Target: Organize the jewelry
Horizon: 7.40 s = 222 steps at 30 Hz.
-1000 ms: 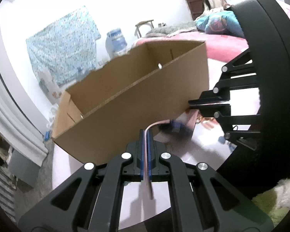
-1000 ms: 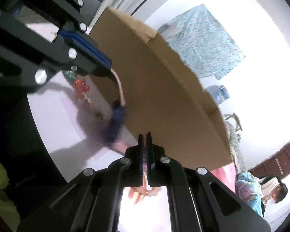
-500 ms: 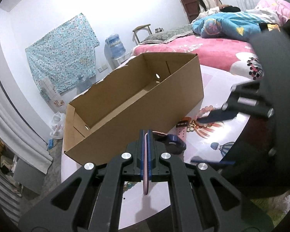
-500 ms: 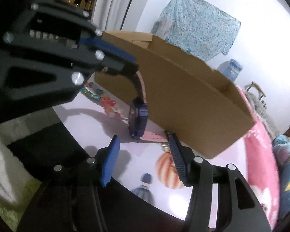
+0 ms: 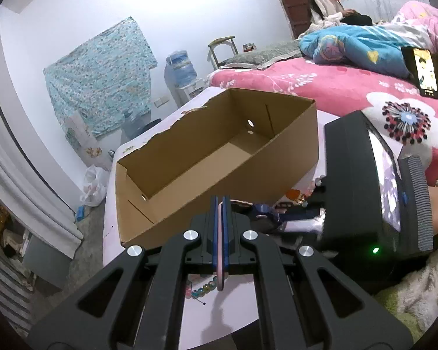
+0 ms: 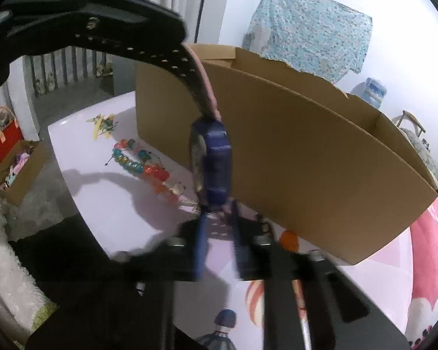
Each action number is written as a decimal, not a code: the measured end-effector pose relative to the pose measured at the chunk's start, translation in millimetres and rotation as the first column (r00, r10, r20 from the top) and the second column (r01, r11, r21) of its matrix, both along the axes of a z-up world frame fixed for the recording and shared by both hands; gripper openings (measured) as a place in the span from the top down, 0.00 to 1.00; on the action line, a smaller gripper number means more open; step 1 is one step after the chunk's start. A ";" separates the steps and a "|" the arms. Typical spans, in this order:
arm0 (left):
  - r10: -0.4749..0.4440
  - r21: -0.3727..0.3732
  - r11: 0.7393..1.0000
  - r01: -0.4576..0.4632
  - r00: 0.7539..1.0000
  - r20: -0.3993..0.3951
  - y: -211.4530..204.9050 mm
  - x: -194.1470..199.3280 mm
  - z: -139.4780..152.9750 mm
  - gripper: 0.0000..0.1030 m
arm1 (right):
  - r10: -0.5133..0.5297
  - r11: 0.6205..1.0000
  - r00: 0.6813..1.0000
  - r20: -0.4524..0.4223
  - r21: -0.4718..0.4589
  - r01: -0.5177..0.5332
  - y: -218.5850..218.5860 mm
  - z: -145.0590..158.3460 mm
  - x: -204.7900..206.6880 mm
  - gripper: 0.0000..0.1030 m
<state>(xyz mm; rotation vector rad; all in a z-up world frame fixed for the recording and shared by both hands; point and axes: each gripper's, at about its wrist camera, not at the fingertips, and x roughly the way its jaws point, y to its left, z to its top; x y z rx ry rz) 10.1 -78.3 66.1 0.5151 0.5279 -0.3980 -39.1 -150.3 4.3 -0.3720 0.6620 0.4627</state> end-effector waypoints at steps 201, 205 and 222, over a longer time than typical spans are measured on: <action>0.259 -0.178 0.910 -0.374 0.849 -0.460 128.7 60.6 -98.2 0.85 | 0.021 0.975 0.881 -0.473 0.205 0.086 56.8 21.4 50.7 0.73; 0.252 -0.179 0.913 -0.367 0.852 -0.458 129.4 60.5 -98.9 0.85 | 0.017 0.988 0.897 -0.443 0.142 0.052 65.1 19.6 47.3 0.74; 0.252 -0.135 0.931 -0.339 0.864 -0.436 119.9 55.0 -95.8 0.91 | -0.079 0.980 0.907 -0.413 0.136 0.147 34.7 25.0 64.3 0.90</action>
